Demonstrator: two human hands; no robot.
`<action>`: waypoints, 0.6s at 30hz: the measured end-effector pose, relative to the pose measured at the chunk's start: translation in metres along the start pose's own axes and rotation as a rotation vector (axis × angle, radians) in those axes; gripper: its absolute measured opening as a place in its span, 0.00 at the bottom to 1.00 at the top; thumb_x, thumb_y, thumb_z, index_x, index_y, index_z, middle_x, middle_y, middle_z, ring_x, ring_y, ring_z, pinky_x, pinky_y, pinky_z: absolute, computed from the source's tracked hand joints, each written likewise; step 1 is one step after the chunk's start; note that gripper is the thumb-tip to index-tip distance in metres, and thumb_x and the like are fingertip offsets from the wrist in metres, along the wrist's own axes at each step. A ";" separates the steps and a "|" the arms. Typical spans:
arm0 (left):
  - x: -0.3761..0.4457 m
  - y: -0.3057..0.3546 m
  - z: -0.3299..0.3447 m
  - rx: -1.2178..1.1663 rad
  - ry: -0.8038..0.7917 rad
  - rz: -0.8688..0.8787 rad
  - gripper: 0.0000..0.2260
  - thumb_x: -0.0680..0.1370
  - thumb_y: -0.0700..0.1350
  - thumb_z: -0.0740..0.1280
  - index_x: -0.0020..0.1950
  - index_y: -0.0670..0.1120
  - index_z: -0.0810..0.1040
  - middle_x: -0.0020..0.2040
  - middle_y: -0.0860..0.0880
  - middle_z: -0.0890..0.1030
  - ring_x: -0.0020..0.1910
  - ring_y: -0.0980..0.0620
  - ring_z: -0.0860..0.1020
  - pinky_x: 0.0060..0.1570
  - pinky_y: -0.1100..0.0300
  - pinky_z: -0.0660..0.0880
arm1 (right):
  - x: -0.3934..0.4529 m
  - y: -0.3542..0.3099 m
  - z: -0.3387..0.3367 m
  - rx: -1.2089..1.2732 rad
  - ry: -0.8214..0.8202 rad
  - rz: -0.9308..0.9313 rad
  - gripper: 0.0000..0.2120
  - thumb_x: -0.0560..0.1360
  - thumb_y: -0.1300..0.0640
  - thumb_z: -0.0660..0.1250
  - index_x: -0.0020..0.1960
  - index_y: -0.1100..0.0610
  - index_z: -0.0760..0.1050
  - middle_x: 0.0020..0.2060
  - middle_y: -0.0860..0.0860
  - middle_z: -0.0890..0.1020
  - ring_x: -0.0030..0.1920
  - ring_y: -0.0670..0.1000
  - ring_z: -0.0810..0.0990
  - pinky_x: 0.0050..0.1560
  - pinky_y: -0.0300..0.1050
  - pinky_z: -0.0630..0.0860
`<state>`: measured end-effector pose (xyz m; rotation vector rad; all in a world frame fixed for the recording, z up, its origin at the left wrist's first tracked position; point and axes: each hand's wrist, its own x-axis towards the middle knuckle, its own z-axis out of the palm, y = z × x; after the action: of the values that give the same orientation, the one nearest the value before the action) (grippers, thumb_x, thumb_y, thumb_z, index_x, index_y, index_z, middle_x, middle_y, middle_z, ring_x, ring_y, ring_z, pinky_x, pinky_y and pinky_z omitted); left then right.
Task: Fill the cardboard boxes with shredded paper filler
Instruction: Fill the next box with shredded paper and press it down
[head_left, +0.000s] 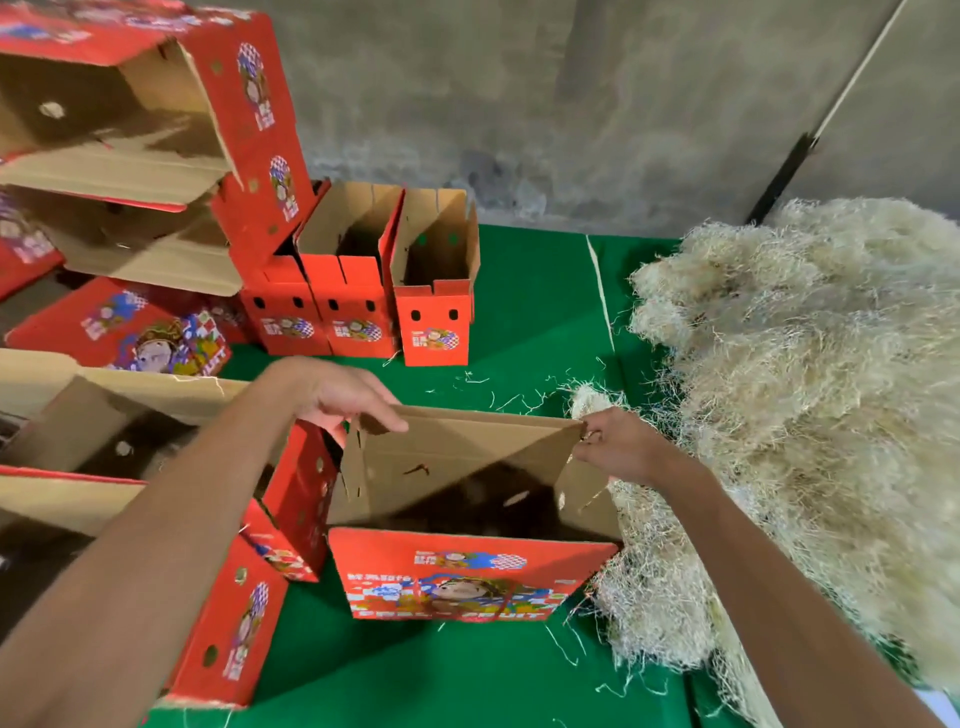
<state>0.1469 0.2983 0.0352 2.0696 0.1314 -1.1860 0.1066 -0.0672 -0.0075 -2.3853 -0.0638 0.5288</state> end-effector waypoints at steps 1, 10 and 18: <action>-0.002 0.005 0.000 0.088 0.037 0.017 0.21 0.69 0.52 0.79 0.60 0.53 0.80 0.60 0.55 0.80 0.64 0.53 0.76 0.69 0.48 0.71 | 0.001 -0.001 0.001 0.021 -0.041 0.008 0.06 0.77 0.61 0.69 0.50 0.53 0.83 0.35 0.49 0.85 0.36 0.49 0.85 0.32 0.37 0.79; 0.026 0.077 0.045 0.194 0.122 0.454 0.09 0.77 0.55 0.72 0.49 0.51 0.86 0.49 0.57 0.86 0.48 0.59 0.84 0.54 0.54 0.78 | 0.008 0.046 0.004 0.184 0.057 0.150 0.13 0.85 0.53 0.56 0.57 0.56 0.79 0.45 0.51 0.86 0.41 0.51 0.86 0.40 0.42 0.80; 0.098 0.130 0.069 -0.024 0.435 0.491 0.06 0.81 0.49 0.66 0.49 0.51 0.82 0.49 0.52 0.85 0.48 0.49 0.84 0.50 0.45 0.81 | 0.055 0.091 0.035 -0.129 0.115 0.134 0.23 0.80 0.53 0.68 0.73 0.51 0.68 0.63 0.56 0.77 0.50 0.50 0.80 0.55 0.46 0.81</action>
<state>0.2087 0.1345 0.0087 2.1420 -0.1520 -0.4326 0.1349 -0.1052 -0.1091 -2.5540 0.1170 0.4611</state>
